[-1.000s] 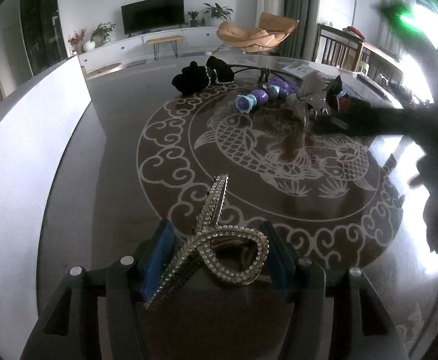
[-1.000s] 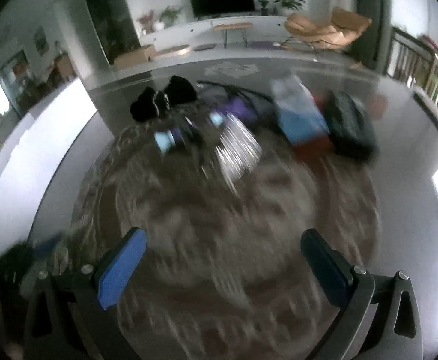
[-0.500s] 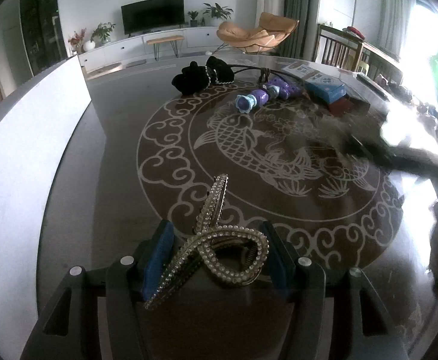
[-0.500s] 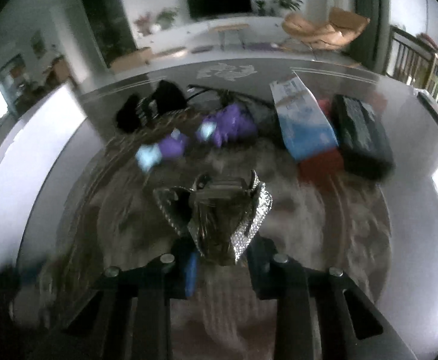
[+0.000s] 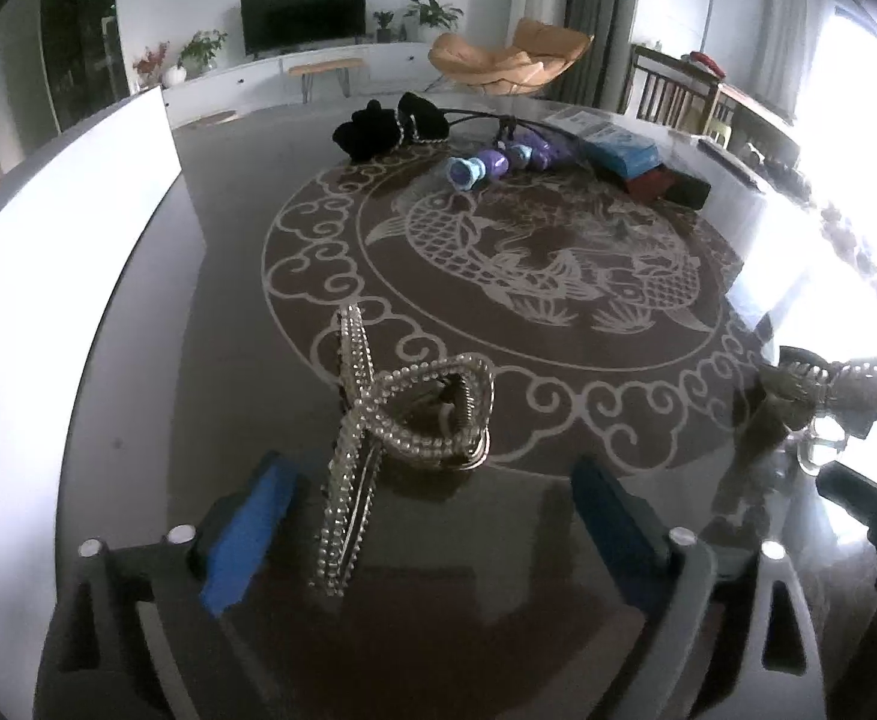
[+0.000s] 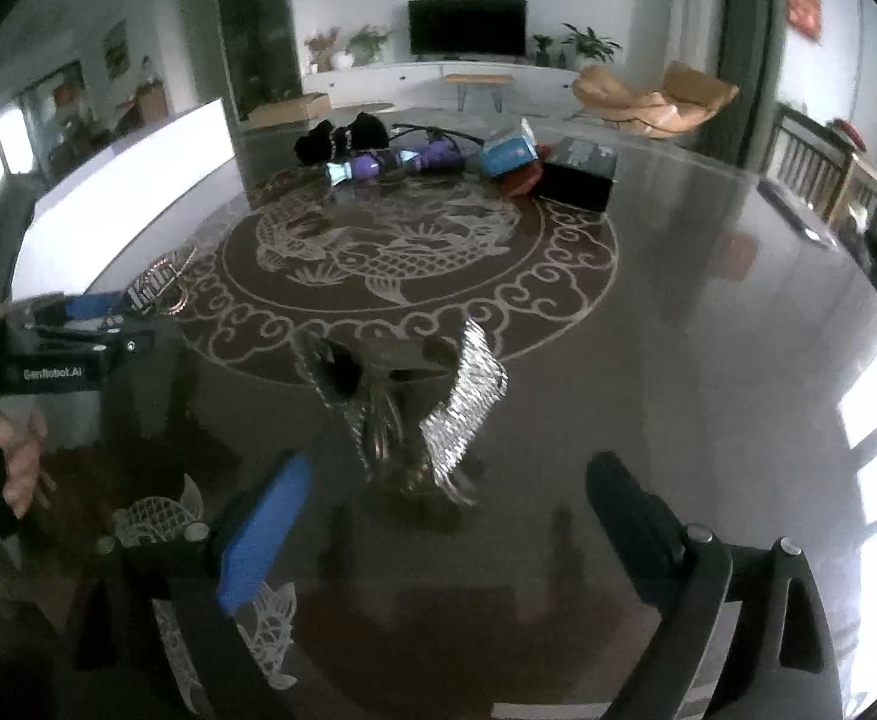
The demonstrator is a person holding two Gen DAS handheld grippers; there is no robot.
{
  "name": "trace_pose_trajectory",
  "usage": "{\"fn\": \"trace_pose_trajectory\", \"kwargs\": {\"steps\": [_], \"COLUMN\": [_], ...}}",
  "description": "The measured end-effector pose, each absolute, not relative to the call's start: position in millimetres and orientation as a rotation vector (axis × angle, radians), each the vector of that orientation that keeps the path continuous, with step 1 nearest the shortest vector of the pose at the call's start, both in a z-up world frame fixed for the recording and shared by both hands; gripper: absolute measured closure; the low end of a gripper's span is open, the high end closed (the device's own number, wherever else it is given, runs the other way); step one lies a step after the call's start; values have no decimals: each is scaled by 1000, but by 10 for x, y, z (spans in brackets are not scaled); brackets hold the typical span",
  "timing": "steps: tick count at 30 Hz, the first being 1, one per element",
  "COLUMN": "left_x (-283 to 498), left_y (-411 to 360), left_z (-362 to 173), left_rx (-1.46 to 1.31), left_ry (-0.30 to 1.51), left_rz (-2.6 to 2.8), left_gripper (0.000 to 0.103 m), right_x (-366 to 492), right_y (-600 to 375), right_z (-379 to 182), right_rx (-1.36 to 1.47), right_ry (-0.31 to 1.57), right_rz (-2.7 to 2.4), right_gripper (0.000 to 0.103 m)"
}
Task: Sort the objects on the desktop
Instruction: 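Grasp the silver sequined bag with the right tool while the left holds the pearl strap, then carry pearl strap and silver bag into the white-walled bin and open both tools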
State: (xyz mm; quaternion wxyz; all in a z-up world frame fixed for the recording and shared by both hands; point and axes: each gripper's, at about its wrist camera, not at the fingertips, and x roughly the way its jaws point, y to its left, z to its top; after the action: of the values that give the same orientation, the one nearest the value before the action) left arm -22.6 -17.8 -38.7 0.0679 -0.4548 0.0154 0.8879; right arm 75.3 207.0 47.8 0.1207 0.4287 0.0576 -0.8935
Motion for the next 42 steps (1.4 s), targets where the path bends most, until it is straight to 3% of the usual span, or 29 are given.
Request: {"fn": "trace_pose_trajectory", "kwargs": {"steps": [3, 4, 5, 7, 8, 15, 22, 27, 33, 38, 40, 42], "left_x": [-278, -283, -266, -213, -195, 87, 441, 710, 693, 568, 564, 597], "left_y": [-104, -110, -130, -176, -231, -540, -981, -1816, -2914, -3466, -3588, -3648], "left_z": [-413, -414, -400, -348, -339, -98, 785, 1311, 1077, 608, 462, 410], "left_rx": [-1401, -1398, -1377, -1311, -1307, -1213, -979, -885, -1140, -1447, -1523, -1512], "left_ry": [115, 114, 113, 125, 84, -195, -394, -409, -407, -460, -525, -578], "left_rz": [2656, 2653, 2669, 2688, 2667, 2659, 2692, 2873, 3054, 3015, 2993, 3006], "left_gripper": [0, 0, 19, 59, 62, 63, 62, 62, 62, 62, 53, 15], "right_x": [607, 577, 529, 453, 474, 688, 618, 520, 525, 590, 567, 522], "right_y": [1967, 1965, 1986, 2042, 2065, 1900, 1379, 464, -840, -1769, -2012, -2154], "right_z": [440, 433, 428, 407, 436, 803, 1305, 1693, 1855, 1605, 1396, 1221], "right_rx": [1264, 1251, 1247, 1286, 1274, 1175, 1046, 927, 854, 899, 975, 1040], "right_ry": [185, 149, 89, -11, -43, 13, 28, 26, 79, 206, 258, 275], "right_rz": [-2574, -2562, -2557, -2556, -2572, -2567, -2501, -2343, -2111, -1953, -1895, -1863], "right_gripper": [9, 14, 44, 50, 50, 50, 50, 50, 50, 49, 46, 22]}}
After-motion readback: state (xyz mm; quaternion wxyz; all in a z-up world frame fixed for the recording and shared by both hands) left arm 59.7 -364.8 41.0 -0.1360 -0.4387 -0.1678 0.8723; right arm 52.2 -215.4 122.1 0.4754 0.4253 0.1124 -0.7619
